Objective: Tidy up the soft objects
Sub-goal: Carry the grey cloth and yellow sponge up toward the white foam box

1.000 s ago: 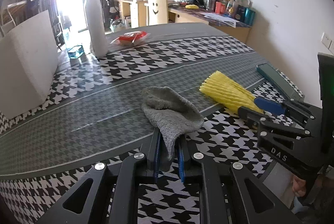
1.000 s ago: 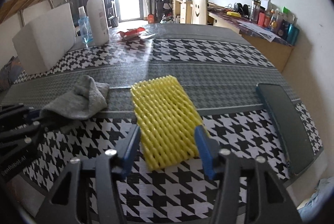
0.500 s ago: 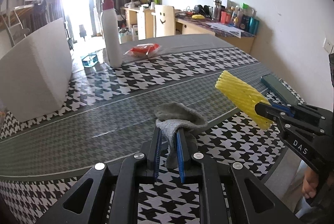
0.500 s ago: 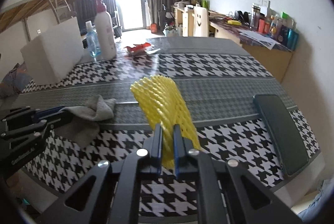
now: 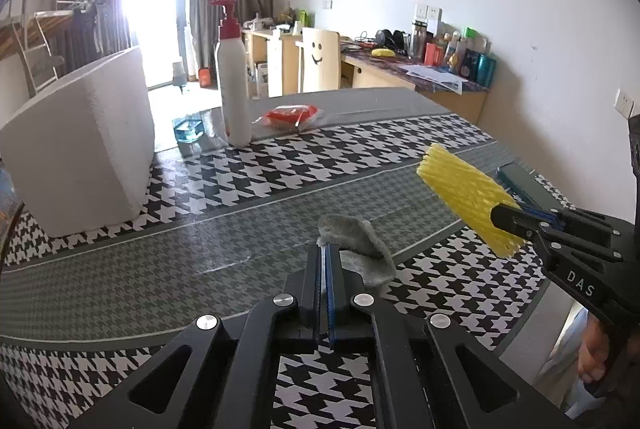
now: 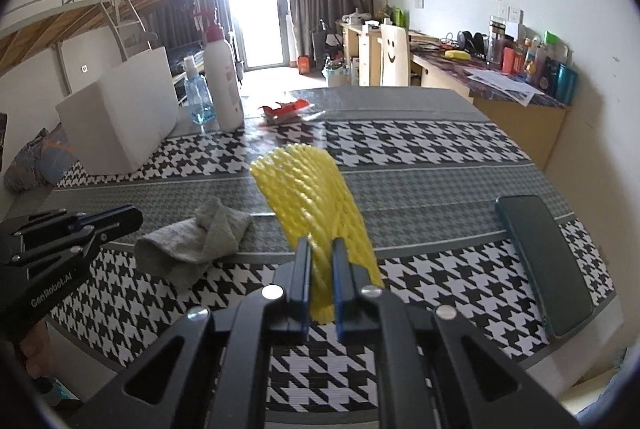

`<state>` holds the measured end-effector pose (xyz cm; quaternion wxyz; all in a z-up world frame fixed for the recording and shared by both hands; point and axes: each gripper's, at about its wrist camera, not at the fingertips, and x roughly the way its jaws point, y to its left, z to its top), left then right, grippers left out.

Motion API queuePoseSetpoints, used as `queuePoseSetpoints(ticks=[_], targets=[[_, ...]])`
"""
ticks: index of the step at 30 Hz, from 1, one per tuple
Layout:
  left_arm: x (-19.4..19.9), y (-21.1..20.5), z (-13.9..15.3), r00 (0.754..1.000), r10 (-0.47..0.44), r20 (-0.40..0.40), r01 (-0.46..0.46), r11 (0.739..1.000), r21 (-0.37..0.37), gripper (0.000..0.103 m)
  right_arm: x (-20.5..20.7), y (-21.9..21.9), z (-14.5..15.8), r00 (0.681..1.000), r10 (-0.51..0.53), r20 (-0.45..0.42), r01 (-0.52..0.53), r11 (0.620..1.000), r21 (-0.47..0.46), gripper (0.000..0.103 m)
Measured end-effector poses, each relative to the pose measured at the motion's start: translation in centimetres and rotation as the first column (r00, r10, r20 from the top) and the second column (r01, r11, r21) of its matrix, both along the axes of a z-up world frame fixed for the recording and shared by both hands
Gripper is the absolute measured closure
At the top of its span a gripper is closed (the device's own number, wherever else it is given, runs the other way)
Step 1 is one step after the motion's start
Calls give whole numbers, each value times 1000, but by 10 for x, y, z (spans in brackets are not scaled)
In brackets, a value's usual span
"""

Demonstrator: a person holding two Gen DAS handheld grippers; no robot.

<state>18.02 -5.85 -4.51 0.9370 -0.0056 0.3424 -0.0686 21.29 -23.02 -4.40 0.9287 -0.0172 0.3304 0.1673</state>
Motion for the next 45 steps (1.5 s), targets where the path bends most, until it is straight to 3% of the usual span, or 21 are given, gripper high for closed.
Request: queuePoseSetpoints(ticks=[4,6,7,8,10,11,22,30,35,45], targets=[[2,-1,-1,999,-28,-23,28,999,-23,100,-2,-1,1,1000,-3,6,3,1000,-2,91],[4,-5,-2,999,-42,-35,41,999,-25,94,-2,-3,2,1000,-7,6,7,1000,5,91],[5,-6,-4,998,-47,-42,46,999,-25,82,-2,-4,2,1000,-9,9,9,1000,6,91],[7,-8,-6,998,-47,-52,46,999,-19,63,-3,-5,2,1000,-11,11,11,1000,8,91],[9,-10,-7,998,-37,-45,37,999,-16,44,-4,-6,1,1000,-10,8,10,1000,12,91],[10,-11,-8,999,-37,-40,36,999,-14,44,-4,-7,1,1000,-11,7,11,1000,12,91],[38,-20,-34,987,-33,-156,34,999,7,44,0,-13,-7,1000,-21,-10,21,999,30,91],[44,-20,-48,976,-36,-213,37,999,0,71,0,-16,-8,1000,-17,-13,17,999,40,91],[41,-26,-48,974,-65,-216,66,998,-6,91,1,-17,-9,1000,-18,-16,18,999,47,91],[27,-20,-22,990,-62,-123,64,998,11,92,3,-12,-8,1000,-7,-6,7,999,52,91]])
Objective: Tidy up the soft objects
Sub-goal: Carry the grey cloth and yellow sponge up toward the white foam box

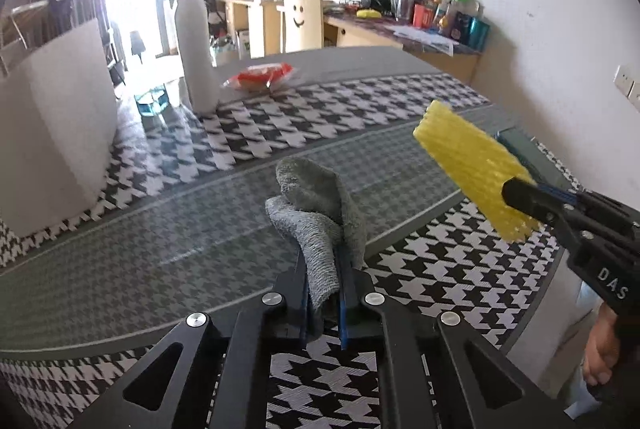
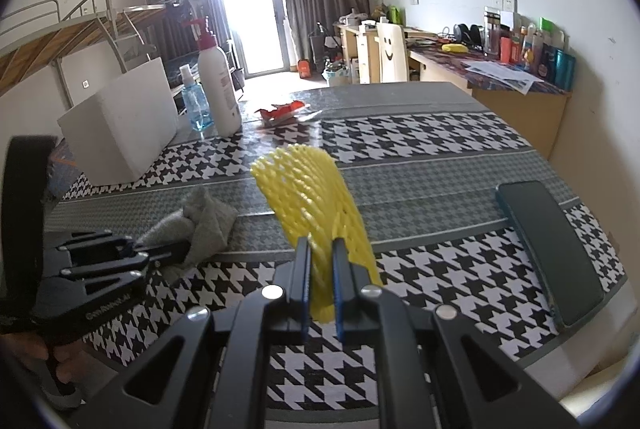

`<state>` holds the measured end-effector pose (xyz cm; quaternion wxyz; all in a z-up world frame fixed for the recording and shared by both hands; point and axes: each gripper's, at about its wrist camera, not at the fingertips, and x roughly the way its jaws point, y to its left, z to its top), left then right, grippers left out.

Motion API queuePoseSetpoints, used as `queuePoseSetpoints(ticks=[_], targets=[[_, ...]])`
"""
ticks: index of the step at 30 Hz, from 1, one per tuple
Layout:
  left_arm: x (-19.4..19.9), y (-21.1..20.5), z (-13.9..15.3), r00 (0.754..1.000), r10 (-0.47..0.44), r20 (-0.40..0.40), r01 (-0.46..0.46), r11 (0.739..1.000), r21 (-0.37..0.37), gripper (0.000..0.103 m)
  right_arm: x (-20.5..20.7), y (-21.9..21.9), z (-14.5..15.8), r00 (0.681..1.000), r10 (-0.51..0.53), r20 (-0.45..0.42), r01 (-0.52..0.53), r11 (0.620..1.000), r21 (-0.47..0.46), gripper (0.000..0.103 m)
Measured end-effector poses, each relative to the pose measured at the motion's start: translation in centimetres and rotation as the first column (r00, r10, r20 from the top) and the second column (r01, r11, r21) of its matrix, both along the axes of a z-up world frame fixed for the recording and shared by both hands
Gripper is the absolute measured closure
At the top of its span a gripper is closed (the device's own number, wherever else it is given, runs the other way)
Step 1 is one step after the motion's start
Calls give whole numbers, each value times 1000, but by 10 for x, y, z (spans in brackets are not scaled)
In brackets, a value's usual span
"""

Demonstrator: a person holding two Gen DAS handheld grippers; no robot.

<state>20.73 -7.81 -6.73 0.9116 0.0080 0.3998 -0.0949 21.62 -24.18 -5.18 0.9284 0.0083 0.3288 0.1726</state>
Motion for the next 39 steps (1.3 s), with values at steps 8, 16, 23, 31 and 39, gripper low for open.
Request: queuePoseSetpoints(ticks=[8,16,23,31,39], targets=[[-8,12,22,997,17,74,-18,1000,17,92,-2,7,12,999,15,29,-15,1000,15,91],[-12,30,37,991,55,123,-57,998,17,92,-5,17,24,997,30,65,-32,999,27,91],[-17,40,52,983,74,167,-78,997,15,92,-3,24,33,996,39,81,-42,999,32,91],[-18,48,62,979,78,186,-83,996,16,92,-3,32,44,992,57,111,-61,998,33,91],[-21,55,76,970,93,223,-101,995,23,92,1,38,52,990,67,124,-73,996,49,91]])
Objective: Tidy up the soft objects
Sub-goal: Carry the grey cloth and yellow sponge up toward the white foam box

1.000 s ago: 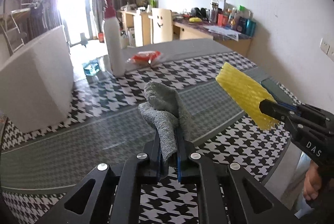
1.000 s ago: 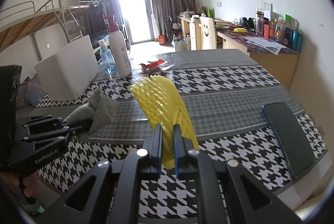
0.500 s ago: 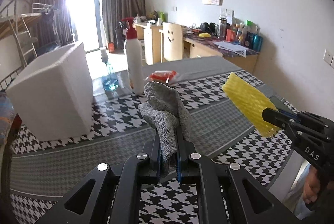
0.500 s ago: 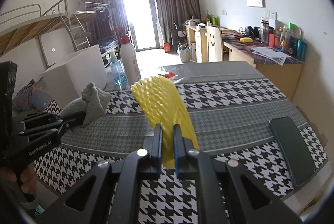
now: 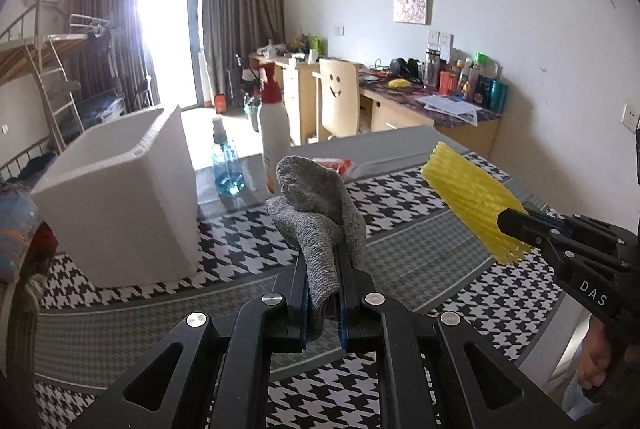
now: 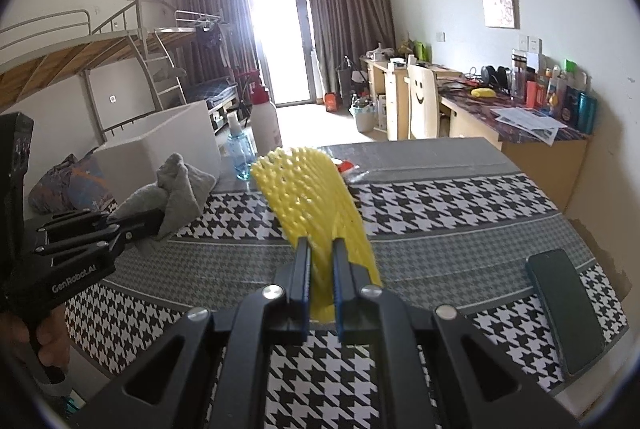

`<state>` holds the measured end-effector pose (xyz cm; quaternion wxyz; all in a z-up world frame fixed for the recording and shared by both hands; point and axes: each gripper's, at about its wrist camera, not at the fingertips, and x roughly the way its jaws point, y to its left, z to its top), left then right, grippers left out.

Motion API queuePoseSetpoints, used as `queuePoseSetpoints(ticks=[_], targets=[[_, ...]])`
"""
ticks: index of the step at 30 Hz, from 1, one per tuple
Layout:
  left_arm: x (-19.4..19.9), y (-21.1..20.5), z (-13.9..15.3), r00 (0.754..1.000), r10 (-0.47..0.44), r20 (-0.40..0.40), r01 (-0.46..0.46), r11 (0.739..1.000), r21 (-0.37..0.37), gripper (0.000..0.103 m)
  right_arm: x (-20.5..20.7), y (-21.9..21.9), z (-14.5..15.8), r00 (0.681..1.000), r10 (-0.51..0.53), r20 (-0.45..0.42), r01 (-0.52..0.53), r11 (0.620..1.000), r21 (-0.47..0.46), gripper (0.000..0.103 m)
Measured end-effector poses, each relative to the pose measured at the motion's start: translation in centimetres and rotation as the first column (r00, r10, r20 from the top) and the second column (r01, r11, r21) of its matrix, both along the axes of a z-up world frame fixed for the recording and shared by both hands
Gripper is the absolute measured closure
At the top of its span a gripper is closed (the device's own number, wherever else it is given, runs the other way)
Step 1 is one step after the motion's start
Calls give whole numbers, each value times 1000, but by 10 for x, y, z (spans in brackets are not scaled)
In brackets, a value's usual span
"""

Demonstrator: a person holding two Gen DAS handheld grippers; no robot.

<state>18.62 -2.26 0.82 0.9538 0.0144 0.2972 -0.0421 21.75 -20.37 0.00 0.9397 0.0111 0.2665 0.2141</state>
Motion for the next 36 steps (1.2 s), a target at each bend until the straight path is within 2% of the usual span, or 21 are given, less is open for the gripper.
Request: queuePoseSetpoints(ticks=[36], targets=[[6,26,43,992,43,118,-46,998,30,92,23,37,41,998,44,53,-45,999,13,91]])
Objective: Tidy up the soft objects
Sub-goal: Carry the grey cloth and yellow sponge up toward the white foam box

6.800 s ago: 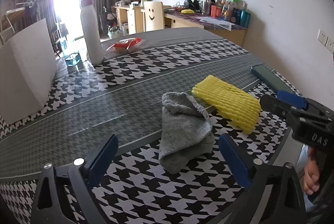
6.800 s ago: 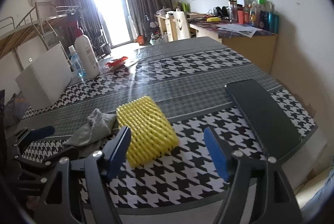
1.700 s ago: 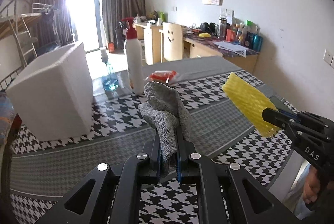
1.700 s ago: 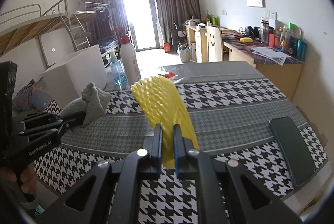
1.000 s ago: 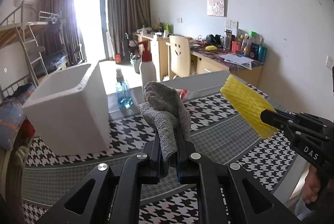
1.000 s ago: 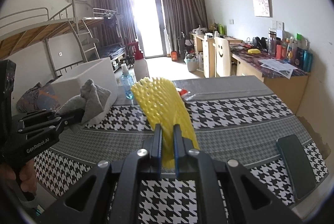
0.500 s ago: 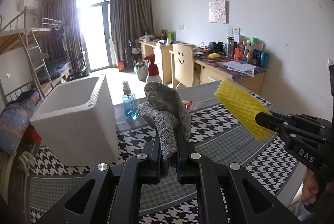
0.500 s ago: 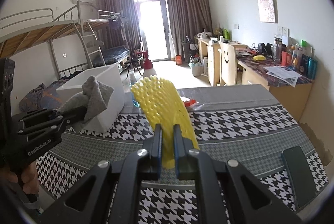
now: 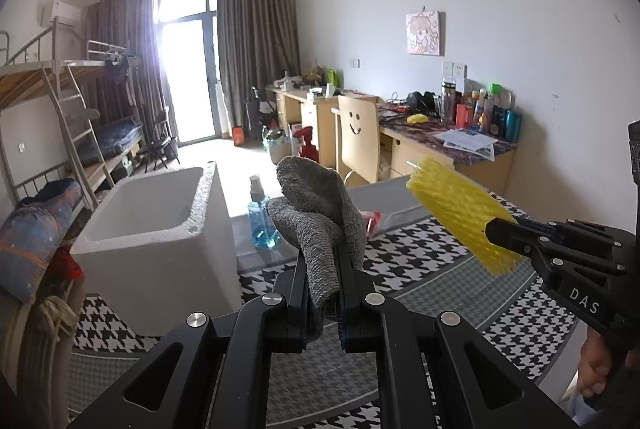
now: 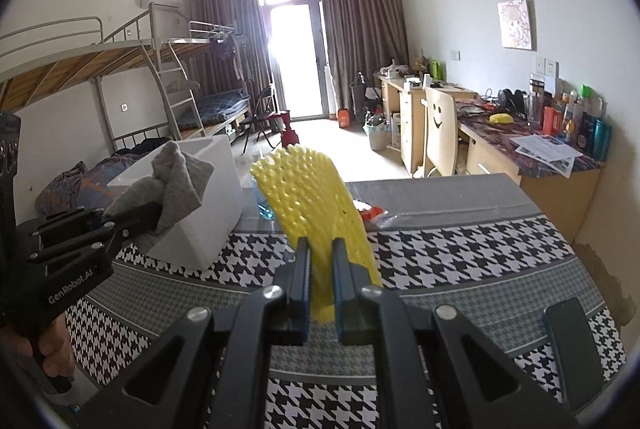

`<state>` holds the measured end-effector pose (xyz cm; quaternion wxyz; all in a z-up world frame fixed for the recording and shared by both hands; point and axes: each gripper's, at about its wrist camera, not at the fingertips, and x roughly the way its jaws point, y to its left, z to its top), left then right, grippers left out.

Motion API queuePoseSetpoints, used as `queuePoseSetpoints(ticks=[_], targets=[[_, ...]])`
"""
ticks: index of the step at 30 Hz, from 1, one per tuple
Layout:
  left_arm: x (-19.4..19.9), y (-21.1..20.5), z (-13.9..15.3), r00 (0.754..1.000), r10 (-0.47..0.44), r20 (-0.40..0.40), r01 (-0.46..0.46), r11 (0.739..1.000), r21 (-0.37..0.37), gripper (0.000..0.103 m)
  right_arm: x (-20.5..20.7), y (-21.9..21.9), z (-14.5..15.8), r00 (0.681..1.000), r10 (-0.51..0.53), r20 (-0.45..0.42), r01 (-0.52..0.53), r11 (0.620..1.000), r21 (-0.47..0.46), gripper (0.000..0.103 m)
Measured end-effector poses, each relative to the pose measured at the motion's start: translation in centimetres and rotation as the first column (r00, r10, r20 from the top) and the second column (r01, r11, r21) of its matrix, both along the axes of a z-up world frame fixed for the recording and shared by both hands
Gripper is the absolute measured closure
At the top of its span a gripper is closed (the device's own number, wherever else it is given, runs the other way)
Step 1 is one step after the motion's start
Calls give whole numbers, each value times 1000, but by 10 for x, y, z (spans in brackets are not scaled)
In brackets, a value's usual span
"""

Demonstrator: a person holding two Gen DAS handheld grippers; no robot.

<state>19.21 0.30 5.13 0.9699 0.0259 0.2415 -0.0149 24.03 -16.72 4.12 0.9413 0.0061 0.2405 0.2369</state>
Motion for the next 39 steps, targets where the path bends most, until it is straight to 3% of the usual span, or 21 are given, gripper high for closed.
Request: queuePoseSetpoints(ticks=[17,39], targets=[[9,14,20,998,34,49,-35,999,17,92,14,21,16,1000,26,8,-26,1000,0,91],[24,52,35,986,147,83,-147,989,3,92,32,53,34,997,66,29,-66,998,-22,91]])
